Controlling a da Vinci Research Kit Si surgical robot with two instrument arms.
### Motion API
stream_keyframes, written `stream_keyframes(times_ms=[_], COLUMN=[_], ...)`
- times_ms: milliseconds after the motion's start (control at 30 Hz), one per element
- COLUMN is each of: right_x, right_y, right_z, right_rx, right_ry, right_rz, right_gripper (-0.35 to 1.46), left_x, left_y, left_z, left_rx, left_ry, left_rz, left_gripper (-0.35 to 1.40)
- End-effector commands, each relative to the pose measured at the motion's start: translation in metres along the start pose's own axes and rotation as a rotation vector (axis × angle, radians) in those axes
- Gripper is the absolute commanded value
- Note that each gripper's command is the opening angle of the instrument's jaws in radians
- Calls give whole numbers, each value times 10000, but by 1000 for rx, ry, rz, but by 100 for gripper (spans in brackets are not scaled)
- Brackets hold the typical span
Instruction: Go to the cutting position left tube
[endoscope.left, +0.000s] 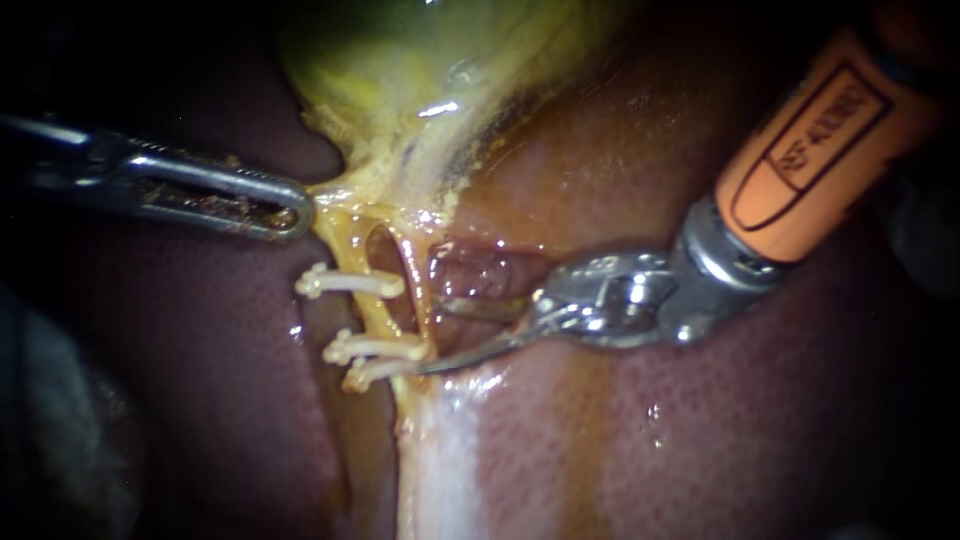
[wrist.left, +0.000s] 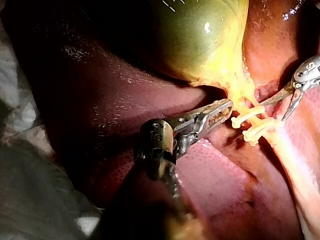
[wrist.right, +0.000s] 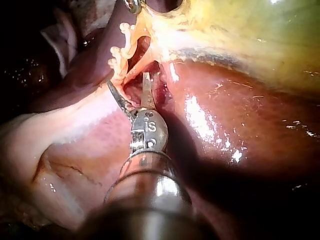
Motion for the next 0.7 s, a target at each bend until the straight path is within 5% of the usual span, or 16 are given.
stream_keyframes(times_ms=[33, 700], right_x=[0, 13], right_y=[0, -17], right_z=[-4, -25], right_rx=[-1, -1], right_ry=[2, 8], right_rz=[2, 13], right_gripper=[123, 125], left_x=[0, -1], left_y=[0, -2], left_z=[0, 1], left_rx=[0, 0], left_ry=[0, 0], left_rz=[0, 1], left_gripper=[-35, -35])
